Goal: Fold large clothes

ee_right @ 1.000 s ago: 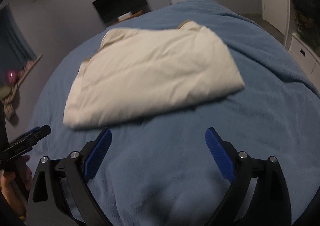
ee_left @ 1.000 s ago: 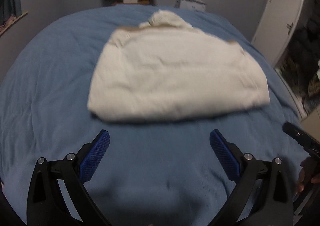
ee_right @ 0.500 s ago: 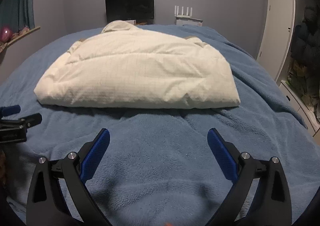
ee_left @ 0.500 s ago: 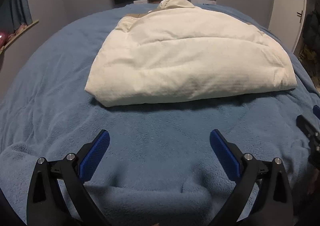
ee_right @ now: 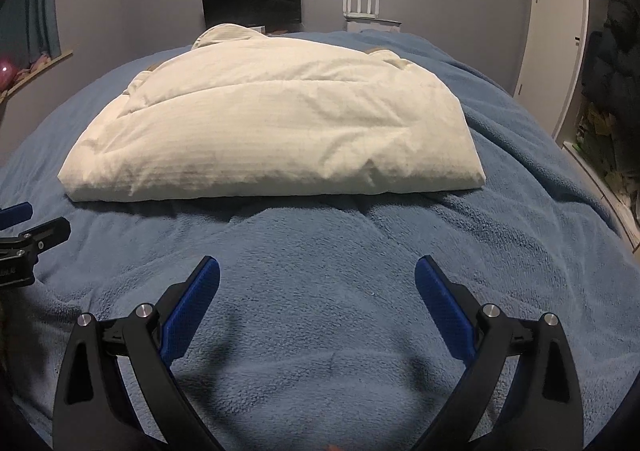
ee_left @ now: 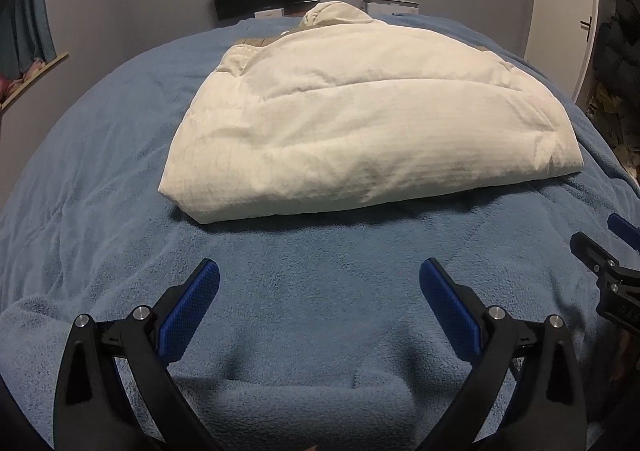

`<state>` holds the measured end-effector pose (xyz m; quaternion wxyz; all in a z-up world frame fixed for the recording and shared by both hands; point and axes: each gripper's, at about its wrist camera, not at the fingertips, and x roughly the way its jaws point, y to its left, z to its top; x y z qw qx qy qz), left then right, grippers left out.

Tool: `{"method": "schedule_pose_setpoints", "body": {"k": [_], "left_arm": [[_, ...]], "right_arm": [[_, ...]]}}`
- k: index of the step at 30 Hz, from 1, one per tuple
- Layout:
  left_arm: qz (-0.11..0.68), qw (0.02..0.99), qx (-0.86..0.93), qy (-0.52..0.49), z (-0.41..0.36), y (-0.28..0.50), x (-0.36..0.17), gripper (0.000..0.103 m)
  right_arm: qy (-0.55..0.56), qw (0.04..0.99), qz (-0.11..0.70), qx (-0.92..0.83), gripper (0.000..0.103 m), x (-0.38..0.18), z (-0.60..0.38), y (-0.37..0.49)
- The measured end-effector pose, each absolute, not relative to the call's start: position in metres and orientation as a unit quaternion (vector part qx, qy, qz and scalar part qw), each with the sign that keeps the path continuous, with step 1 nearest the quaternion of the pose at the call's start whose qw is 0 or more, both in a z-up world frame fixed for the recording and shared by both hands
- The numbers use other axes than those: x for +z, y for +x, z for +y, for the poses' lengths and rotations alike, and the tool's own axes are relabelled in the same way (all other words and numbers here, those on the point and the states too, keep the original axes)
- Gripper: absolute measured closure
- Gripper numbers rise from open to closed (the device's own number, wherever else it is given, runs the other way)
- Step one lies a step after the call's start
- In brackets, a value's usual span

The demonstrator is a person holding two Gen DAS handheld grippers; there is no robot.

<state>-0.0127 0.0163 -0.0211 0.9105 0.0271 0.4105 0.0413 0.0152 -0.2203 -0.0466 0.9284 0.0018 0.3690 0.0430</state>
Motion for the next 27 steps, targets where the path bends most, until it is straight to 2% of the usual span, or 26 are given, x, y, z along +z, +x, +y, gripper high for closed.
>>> {"method": "schedule_pose_setpoints", "body": {"k": [27], "left_arm": [[0.416, 0.908, 0.035, 0.028, 0.0138, -0.0123, -0.0247, 0.007]], "right_arm": [[-0.012, 0.925, 0.376, 0.044, 0.009, -0.0502, -0.2167, 0.0151]]}}
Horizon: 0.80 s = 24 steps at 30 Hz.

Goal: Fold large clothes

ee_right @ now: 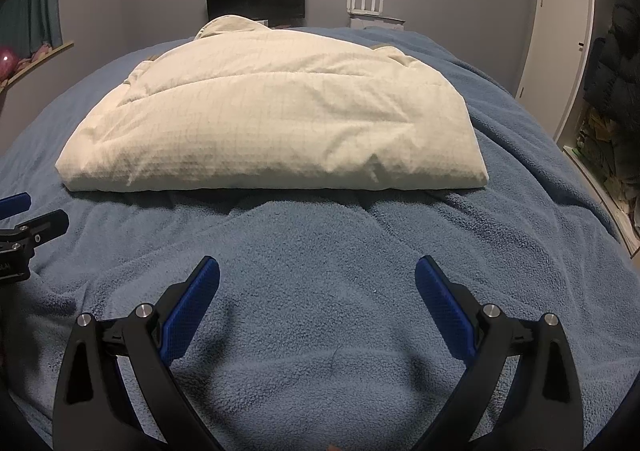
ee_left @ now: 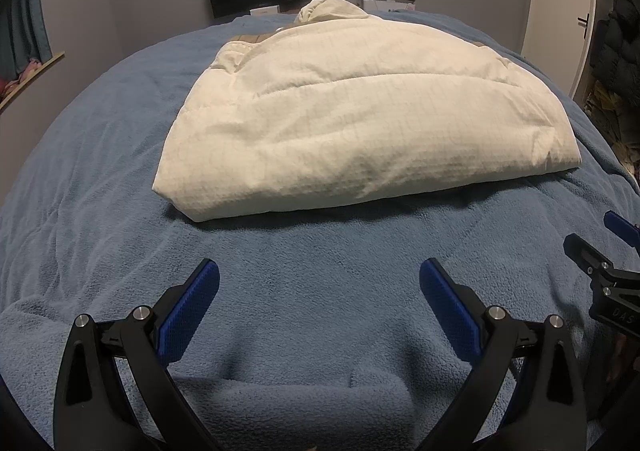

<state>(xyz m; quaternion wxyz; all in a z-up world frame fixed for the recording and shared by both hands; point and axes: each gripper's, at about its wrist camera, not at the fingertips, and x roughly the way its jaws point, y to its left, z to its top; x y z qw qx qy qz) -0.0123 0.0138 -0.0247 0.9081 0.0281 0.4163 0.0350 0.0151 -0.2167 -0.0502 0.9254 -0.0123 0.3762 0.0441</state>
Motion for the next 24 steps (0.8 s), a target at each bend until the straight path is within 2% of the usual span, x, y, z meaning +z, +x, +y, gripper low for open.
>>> {"method": "schedule_pose_setpoints", "body": {"k": [24], "left_arm": [[0.418, 0.907, 0.034, 0.029, 0.0137, -0.0120, -0.0264, 0.007]], "right_arm": [[-0.018, 0.923, 0.383, 0.045, 0.009, -0.0534, -0.2166, 0.0165]]}}
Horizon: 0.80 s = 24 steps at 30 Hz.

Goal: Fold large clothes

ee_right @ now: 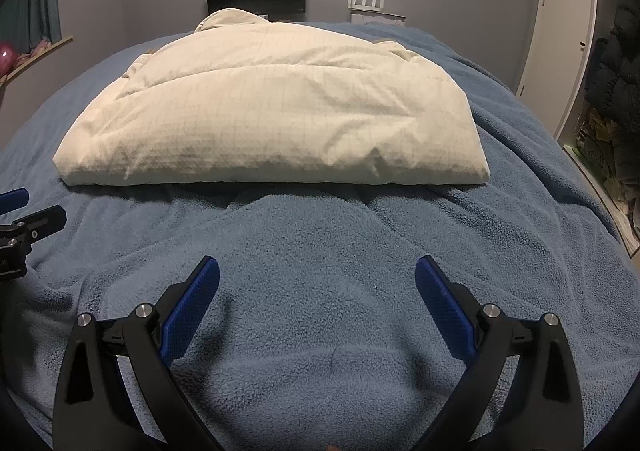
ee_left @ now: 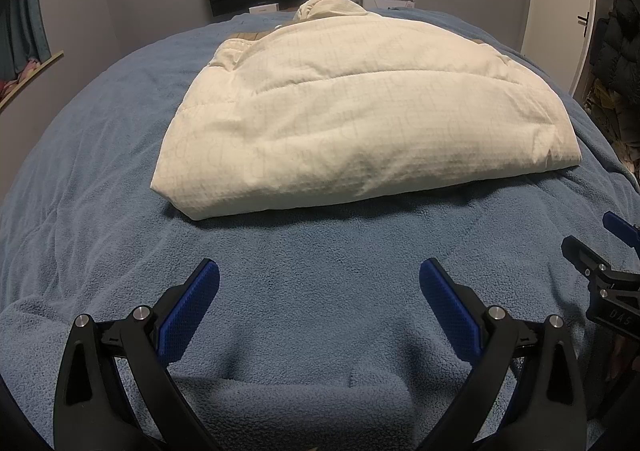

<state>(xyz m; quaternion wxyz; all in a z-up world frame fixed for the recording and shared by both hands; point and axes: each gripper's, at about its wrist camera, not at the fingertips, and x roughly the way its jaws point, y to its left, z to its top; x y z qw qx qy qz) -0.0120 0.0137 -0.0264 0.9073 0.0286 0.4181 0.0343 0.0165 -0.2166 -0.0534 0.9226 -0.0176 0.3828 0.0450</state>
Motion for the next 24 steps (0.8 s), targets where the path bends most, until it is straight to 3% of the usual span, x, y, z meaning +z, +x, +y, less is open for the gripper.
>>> {"method": "schedule_pose_setpoints", "body": {"k": [24], "left_arm": [[0.421, 0.906, 0.031, 0.022, 0.0170, -0.0108, -0.0275, 0.007]], "right_arm": [[-0.023, 0.920, 0.389, 0.047, 0.009, -0.0571, -0.2185, 0.0173]]}}
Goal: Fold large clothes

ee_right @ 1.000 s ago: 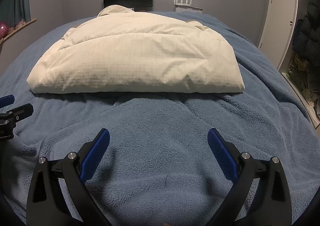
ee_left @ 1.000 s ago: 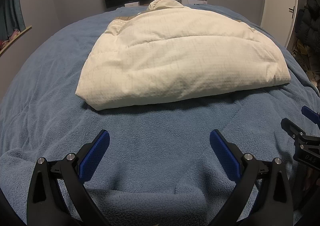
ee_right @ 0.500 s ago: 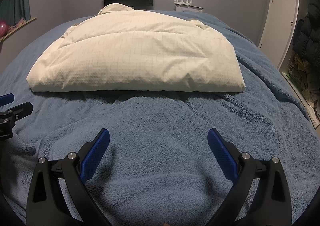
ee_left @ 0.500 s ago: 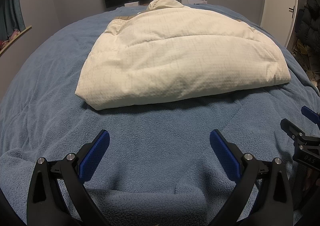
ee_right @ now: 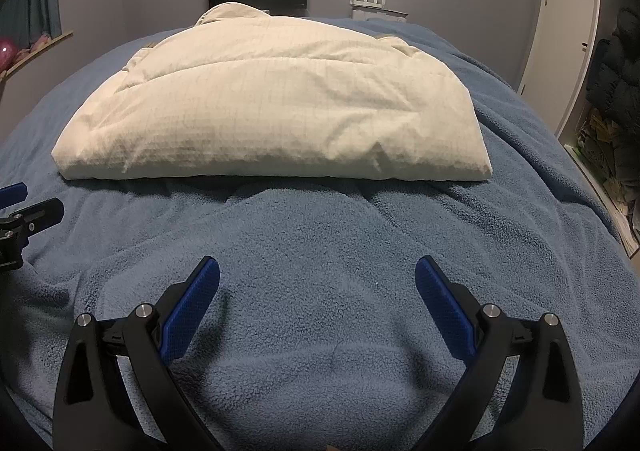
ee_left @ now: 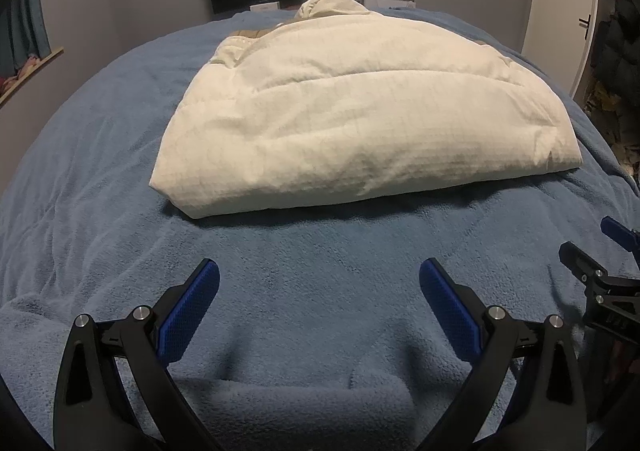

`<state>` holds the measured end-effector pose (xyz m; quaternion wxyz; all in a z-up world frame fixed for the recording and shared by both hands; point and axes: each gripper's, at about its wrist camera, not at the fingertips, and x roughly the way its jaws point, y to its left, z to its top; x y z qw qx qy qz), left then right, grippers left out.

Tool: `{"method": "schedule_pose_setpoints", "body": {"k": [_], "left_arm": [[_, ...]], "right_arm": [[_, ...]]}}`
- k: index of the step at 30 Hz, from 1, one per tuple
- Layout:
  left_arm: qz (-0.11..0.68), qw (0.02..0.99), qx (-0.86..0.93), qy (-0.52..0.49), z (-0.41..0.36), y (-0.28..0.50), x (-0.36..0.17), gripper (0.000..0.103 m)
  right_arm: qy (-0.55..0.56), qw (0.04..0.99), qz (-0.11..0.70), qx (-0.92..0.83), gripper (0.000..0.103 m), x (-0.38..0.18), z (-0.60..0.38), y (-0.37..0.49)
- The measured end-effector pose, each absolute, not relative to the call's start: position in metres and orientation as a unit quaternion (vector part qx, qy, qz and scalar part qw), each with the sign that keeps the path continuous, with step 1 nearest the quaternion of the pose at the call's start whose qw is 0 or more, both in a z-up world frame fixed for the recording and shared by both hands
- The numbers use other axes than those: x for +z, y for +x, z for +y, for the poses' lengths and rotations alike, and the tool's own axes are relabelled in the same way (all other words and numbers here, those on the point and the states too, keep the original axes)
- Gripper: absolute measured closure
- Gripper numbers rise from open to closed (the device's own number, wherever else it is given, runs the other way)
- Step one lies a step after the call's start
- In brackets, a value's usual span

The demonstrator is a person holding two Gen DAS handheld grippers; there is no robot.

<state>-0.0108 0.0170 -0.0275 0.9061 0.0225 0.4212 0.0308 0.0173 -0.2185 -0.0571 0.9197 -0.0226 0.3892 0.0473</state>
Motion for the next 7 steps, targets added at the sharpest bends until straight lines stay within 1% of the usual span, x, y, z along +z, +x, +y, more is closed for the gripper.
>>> {"method": "schedule_pose_setpoints", "body": {"k": [7], "left_arm": [[0.428, 0.903, 0.029, 0.024, 0.0170, -0.0103, -0.0288, 0.007]], "right_arm": [[-0.025, 0.918, 0.392, 0.049, 0.009, -0.0586, -0.2207, 0.0180]]}}
